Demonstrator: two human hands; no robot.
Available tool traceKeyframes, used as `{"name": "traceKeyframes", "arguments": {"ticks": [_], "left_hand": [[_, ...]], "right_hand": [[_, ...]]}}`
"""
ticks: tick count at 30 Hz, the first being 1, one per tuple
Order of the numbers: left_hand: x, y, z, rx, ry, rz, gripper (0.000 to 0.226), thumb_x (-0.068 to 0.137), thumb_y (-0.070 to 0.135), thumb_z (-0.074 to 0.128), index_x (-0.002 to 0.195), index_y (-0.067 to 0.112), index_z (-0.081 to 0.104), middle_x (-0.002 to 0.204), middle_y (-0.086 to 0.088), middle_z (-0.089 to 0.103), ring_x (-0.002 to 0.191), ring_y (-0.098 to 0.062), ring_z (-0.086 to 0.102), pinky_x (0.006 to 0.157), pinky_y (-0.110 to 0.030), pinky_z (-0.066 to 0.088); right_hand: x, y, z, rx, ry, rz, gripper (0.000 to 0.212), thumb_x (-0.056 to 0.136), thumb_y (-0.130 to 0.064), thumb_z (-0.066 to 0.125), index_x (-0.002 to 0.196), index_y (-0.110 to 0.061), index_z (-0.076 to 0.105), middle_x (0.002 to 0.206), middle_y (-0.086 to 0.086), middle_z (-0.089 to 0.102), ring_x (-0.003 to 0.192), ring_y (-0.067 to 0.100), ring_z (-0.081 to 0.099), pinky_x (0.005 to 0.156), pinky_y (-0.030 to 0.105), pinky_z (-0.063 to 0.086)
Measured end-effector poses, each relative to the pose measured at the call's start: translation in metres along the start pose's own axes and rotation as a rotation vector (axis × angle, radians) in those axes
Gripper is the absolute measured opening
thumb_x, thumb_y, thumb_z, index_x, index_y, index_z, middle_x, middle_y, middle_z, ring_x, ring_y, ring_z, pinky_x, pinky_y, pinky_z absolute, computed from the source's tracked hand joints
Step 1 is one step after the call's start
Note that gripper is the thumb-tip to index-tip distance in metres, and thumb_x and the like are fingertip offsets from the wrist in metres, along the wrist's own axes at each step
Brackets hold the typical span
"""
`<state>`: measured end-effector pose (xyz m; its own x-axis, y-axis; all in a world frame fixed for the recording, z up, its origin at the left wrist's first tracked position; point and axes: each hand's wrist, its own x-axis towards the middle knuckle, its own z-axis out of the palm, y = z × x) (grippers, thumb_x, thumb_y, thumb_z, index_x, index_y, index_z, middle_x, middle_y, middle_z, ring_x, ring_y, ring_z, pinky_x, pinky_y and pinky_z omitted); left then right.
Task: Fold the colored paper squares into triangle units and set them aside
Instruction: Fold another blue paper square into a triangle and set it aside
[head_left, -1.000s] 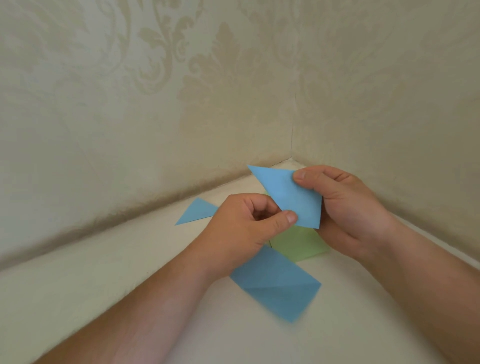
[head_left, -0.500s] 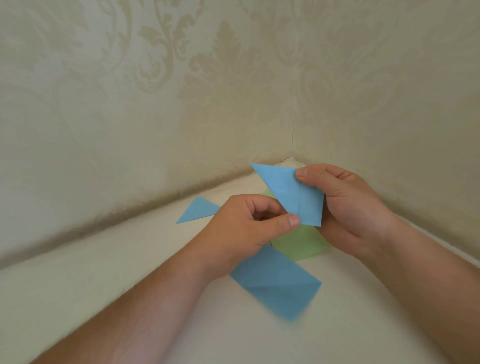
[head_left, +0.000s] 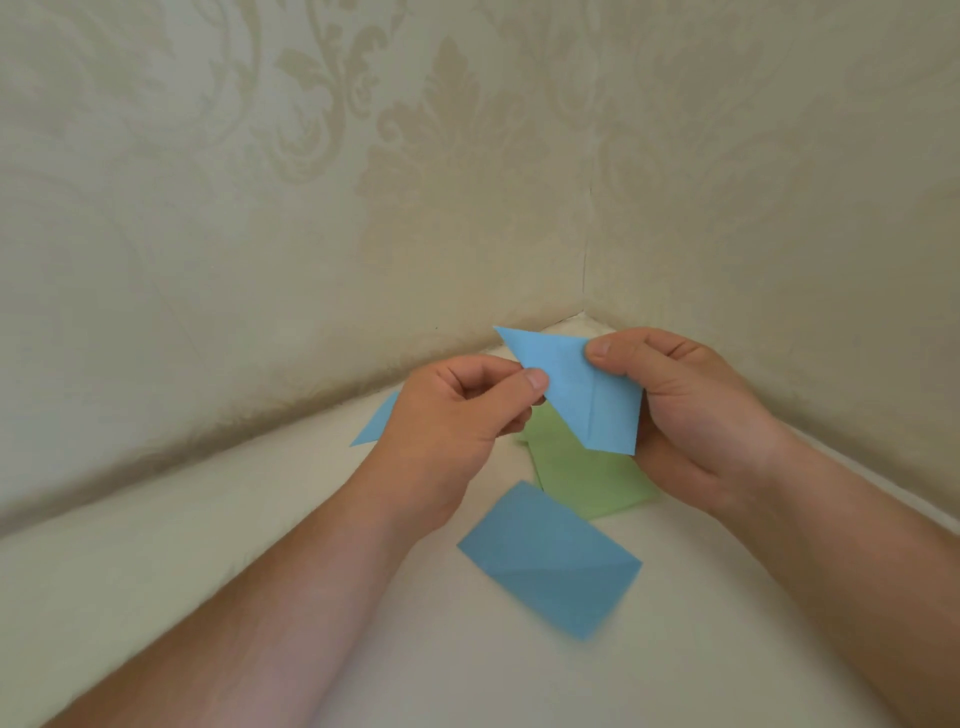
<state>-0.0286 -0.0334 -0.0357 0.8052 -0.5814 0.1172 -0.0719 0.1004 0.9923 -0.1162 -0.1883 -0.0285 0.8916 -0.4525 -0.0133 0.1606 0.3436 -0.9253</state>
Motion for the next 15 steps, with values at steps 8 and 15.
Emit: {"name": "traceKeyframes", "arguments": {"ticks": [8, 15], "left_hand": [[-0.0011, 0.0010, 0.0020, -0.035, 0.009, -0.008, 0.018, 0.091, 0.011, 0.074, 0.075, 0.019, 0.077, 0.074, 0.000, 0.066, 0.069, -0.013, 0.057, 0.075, -0.029, 0.051], [0.0013, 0.0033, -0.0007, -0.034, 0.083, 0.033, 0.029, 0.091, 0.010, 0.074, 0.063, 0.019, 0.073, 0.072, -0.003, 0.065, 0.068, -0.016, 0.053, 0.079, -0.032, 0.051]], "right_hand": [[0.0010, 0.0004, -0.0010, -0.006, 0.013, 0.008, 0.007, 0.083, -0.015, 0.074, 0.086, -0.011, 0.068, 0.098, 0.019, 0.073, 0.085, 0.029, 0.069, 0.074, 0.040, 0.055], [-0.0002, 0.0000, -0.0002, -0.016, -0.001, 0.000, 0.012, 0.077, -0.016, 0.076, 0.084, -0.012, 0.068, 0.093, 0.015, 0.072, 0.079, 0.026, 0.069, 0.066, 0.034, 0.055]]}}
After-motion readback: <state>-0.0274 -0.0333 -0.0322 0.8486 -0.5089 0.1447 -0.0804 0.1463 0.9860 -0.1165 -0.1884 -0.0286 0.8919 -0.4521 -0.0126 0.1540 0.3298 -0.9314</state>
